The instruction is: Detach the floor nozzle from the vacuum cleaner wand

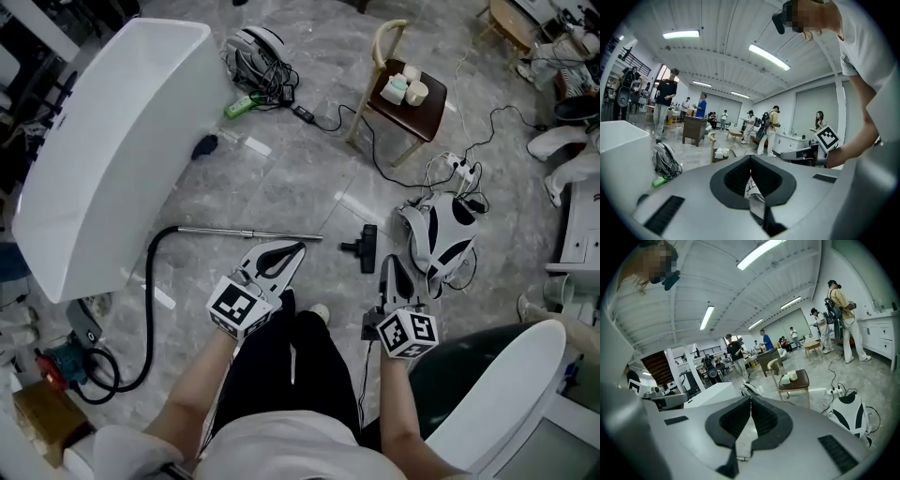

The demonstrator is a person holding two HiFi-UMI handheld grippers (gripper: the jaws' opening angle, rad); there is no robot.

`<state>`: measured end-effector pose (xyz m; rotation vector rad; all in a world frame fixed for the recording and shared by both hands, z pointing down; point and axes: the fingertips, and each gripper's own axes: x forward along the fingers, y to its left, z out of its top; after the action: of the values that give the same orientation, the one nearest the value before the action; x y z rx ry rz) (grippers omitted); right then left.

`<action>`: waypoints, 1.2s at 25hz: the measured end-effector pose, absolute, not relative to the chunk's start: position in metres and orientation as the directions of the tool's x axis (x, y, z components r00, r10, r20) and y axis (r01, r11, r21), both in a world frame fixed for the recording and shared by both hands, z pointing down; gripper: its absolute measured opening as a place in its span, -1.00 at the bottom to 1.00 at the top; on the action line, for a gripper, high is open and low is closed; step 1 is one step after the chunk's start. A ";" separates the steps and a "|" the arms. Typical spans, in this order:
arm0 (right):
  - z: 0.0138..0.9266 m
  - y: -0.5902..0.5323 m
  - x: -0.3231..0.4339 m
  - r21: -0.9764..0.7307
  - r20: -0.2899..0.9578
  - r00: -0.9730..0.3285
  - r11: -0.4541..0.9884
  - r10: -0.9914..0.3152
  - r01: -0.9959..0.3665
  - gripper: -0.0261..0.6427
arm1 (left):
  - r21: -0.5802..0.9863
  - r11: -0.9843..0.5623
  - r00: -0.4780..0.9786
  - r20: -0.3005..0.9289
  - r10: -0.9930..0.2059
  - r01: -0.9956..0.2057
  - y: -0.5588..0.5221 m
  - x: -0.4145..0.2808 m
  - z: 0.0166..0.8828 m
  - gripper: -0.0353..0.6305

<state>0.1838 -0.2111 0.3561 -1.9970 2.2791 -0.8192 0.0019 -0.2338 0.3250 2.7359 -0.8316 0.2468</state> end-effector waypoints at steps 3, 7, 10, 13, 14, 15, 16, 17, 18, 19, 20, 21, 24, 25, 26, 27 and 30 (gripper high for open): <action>0.338 -0.203 0.172 -0.370 0.317 -0.187 0.060 -0.930 -0.927 -0.87 | 0.209 -0.786 0.810 0.230 -0.539 -0.582 -0.224 -0.007 0.312 -0.86; 0.326 -0.190 0.164 -0.363 0.313 -0.160 0.037 -0.936 -0.931 -0.87 | 0.184 -0.770 0.788 0.237 -0.568 -0.610 -0.214 -0.017 0.306 -0.86; 0.322 -0.174 0.167 -0.373 0.316 -0.138 0.011 -0.939 -0.928 -0.87 | 0.199 -0.741 0.765 0.241 -0.598 -0.642 -0.205 -0.027 0.302 -0.86; 0.324 -0.165 0.174 -0.365 0.329 -0.113 -0.015 -0.937 -0.931 -0.87 | 0.185 -0.737 0.757 0.245 -0.606 -0.650 -0.202 -0.033 0.301 -0.86; 0.325 -0.162 0.178 -0.359 0.333 -0.101 -0.026 -0.937 -0.933 -0.87 | 0.172 -0.742 0.757 0.252 -0.603 -0.648 -0.201 -0.033 0.302 -0.86; 0.326 -0.160 0.181 -0.358 0.334 -0.088 -0.040 -0.938 -0.933 -0.87 | 0.157 -0.748 0.758 0.259 -0.599 -0.645 -0.201 -0.033 0.303 -0.86; 0.325 -0.158 0.184 -0.362 0.333 -0.075 -0.054 -0.940 -0.931 -0.87 | 0.145 -0.754 0.760 0.263 -0.594 -0.640 -0.201 -0.033 0.303 -0.86; 0.324 -0.157 0.187 -0.366 0.331 -0.065 -0.065 -0.941 -0.928 -0.87 | 0.137 -0.759 0.762 0.265 -0.591 -0.637 -0.203 -0.033 0.302 -0.86; 0.323 -0.157 0.190 -0.367 0.331 -0.059 -0.070 -0.942 -0.928 -0.87 | 0.133 -0.761 0.763 0.263 -0.590 -0.635 -0.205 -0.032 0.300 -0.86; 0.322 -0.156 0.191 -0.361 0.334 -0.059 -0.070 -0.941 -0.930 -0.87 | 0.131 -0.762 0.764 0.260 -0.591 -0.634 -0.206 -0.031 0.298 -0.86; 0.322 -0.155 0.192 -0.349 0.337 -0.063 -0.063 -0.939 -0.935 -0.87 | 0.131 -0.762 0.764 0.256 -0.592 -0.634 -0.207 -0.030 0.296 -0.86; 0.322 -0.155 0.192 -0.337 0.339 -0.070 -0.052 -0.938 -0.940 -0.87 | 0.130 -0.762 0.764 0.252 -0.593 -0.634 -0.208 -0.029 0.295 -0.86; 0.318 -0.157 0.189 -0.319 0.327 -0.089 -0.022 -0.941 -0.947 -0.87 | 0.132 -0.759 0.762 0.249 -0.598 -0.638 -0.208 -0.027 0.295 -0.86; 0.316 -0.157 0.188 -0.323 0.321 -0.093 -0.017 -0.943 -0.946 -0.87 | 0.134 -0.757 0.761 0.249 -0.599 -0.639 -0.207 -0.027 0.295 -0.86; 0.315 -0.157 0.188 -0.328 0.316 -0.096 -0.014 -0.944 -0.945 -0.87 | 0.137 -0.755 0.760 0.249 -0.600 -0.641 -0.205 -0.027 0.295 -0.86; 0.314 -0.157 0.188 -0.332 0.314 -0.099 -0.011 -0.944 -0.943 -0.87 | 0.140 -0.754 0.759 0.250 -0.601 -0.642 -0.204 -0.026 0.296 -0.86; 0.315 -0.155 0.187 -0.333 0.317 -0.104 -0.008 -0.943 -0.943 -0.87 | 0.144 -0.750 0.757 0.255 -0.602 -0.645 -0.199 -0.028 0.297 -0.86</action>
<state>0.1869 -0.1552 0.3148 -2.1033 2.2126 -0.7425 -0.0280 -0.1994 0.2970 2.7313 -0.9837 0.2845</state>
